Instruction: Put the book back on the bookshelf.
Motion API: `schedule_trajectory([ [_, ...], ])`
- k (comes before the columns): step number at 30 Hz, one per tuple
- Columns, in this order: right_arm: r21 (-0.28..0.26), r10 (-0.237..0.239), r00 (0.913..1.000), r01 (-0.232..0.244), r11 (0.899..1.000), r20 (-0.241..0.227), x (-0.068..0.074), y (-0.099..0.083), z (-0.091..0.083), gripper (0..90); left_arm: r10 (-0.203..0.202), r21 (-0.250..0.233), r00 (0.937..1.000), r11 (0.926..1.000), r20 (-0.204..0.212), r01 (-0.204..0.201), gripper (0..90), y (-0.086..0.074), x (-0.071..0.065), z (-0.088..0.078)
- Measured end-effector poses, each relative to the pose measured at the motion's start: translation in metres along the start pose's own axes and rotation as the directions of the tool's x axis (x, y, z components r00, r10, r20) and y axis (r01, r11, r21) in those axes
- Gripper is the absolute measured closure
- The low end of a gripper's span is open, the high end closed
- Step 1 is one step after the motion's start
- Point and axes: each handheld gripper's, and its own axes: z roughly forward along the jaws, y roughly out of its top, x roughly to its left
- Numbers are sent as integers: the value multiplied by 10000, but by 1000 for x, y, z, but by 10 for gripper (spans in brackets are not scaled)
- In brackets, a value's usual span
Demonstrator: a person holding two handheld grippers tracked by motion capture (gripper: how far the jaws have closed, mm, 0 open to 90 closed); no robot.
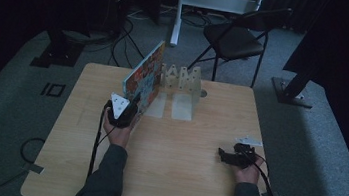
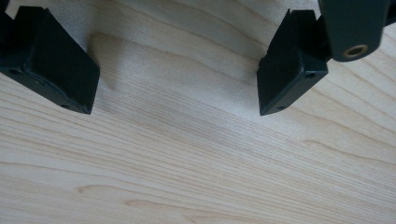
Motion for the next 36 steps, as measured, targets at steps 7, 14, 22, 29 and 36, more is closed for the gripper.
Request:
schedule_trajectory([
  [7, -1, 0, 10000, 0, 10000, 0, 0, 0, 0, 128, -9, 3, 10000, 10000, -44, 9, 811, -2, 0, -1],
  [14, 0, 1, 10000, -1, 10000, 0, 0, 0, 0, 128, 12, 11, 10000, 10000, -68, -12, 810, -3, -1, -2],
  [22, 2, -5, 10000, 5, 10000, -13, 0, 0, 0, 128, -121, 5, 9999, 9999, -118, 121, 810, -6, -2, -4],
  [29, 2, -8, 10000, 8, 10000, -16, 0, 0, 0, 128, -127, 0, 9997, 9999, -209, 127, 810, -8, -6, -5],
  [36, 1, -9, 10000, 9, 10000, -16, 0, 0, 0, 129, 90, 52, 9996, 9999, -263, -89, 810, -11, -10, -6],
])
